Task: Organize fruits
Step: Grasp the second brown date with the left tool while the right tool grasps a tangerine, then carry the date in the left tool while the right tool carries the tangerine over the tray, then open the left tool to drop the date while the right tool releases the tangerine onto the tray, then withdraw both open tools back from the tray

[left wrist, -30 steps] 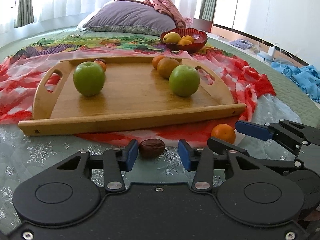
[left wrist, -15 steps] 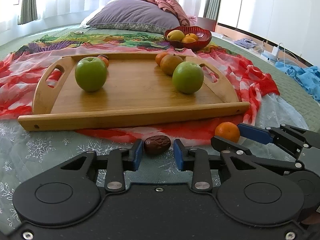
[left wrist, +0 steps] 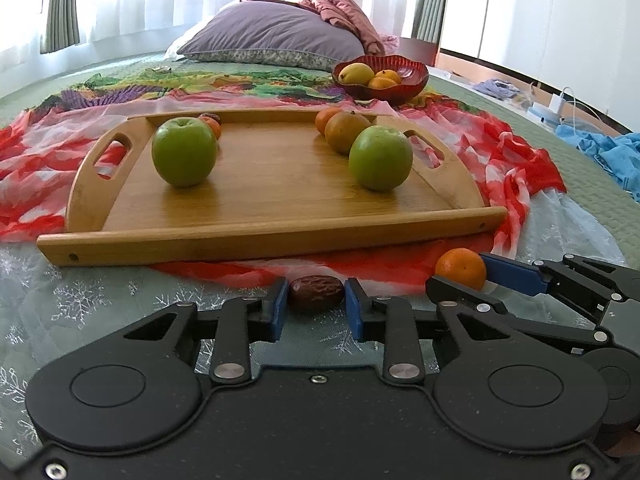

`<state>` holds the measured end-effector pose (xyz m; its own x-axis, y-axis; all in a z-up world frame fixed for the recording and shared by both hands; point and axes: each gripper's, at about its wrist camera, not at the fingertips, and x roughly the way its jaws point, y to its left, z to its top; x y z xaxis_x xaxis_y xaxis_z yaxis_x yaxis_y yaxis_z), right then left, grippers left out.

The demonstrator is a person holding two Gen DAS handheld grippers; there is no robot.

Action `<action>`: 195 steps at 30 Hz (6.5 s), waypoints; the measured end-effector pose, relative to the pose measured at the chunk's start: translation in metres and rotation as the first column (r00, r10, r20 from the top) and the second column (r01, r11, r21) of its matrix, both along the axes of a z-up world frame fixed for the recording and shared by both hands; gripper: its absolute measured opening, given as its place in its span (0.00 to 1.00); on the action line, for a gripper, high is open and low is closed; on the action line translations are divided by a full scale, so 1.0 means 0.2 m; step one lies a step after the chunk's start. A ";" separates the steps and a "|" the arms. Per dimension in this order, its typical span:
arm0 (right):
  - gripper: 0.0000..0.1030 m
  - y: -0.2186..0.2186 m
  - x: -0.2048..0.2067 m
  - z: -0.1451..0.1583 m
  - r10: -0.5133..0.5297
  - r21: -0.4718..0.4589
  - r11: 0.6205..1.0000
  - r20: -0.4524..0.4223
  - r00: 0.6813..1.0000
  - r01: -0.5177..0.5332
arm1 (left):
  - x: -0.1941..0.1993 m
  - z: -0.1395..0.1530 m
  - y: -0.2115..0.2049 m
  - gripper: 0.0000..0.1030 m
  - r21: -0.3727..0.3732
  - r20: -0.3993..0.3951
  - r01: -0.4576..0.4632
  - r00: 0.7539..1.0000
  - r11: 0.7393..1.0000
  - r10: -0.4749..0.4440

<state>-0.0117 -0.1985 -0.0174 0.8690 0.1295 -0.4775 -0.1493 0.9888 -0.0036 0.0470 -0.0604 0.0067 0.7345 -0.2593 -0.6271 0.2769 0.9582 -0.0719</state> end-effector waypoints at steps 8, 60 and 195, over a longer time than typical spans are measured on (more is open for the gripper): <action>0.39 0.00 0.01 0.01 -0.009 0.001 1.000 0.006 1.000 0.009 | -0.01 0.04 0.02 0.28 0.005 0.038 -0.018 0.999 1.000 0.018; 0.37 0.15 0.45 0.33 0.014 0.029 0.999 0.125 0.992 -0.018 | 0.50 0.34 0.17 0.28 -0.039 0.113 -0.055 0.992 0.998 0.059; 0.91 0.04 0.47 0.61 0.022 0.047 0.999 -0.033 0.999 -0.021 | 0.28 0.55 0.32 0.88 0.038 0.124 -0.086 0.989 0.996 0.081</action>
<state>0.0824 -0.1915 0.1048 0.8491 0.1711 -0.4997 -0.1699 0.9843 0.0483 0.1024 0.0037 0.1164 0.8245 -0.1684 -0.5403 0.1999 0.9798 -0.0005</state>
